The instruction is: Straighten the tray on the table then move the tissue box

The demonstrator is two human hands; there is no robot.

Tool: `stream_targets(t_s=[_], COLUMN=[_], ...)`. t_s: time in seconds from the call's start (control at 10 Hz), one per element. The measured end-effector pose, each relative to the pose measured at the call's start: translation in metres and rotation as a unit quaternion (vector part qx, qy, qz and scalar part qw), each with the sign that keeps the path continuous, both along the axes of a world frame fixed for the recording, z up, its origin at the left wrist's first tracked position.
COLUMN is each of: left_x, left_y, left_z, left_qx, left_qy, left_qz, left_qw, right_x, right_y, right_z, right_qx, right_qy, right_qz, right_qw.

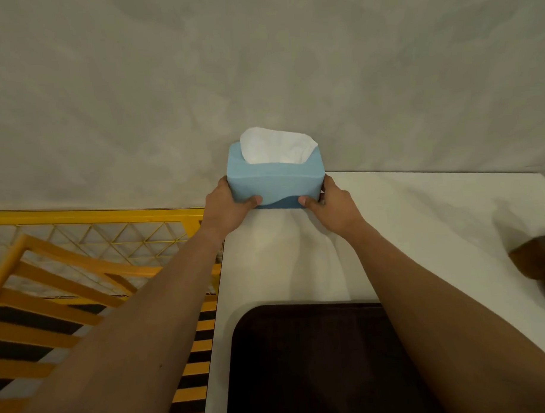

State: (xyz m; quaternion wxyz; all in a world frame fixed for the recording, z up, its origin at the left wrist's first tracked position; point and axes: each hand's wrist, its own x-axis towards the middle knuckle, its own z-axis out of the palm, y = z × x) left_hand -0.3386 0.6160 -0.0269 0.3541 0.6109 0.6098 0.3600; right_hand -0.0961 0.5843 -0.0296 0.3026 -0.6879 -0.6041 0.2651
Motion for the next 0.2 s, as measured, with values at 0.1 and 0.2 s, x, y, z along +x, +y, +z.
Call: stream_targets(t_s=[0.1,0.2], left_x=[0.0000,-0.0015], left_y=[-0.0005,-0.0027], left_z=[-0.0004,0.0079], left_qx=[0.000,-0.009], left_qy=[0.002,0.000], left_qz=[-0.004,-0.017], left_qw=[1.000,1.000], right_x=[-0.0009,-0.0035], right_y=[-0.0022,-0.0017], right_z=[-0.0003,0.0075], right_qx=[0.005,-0.006], right_qy=[0.003,0.001], right_qz=[-0.001,0.003], right_qw=[1.000,1.000])
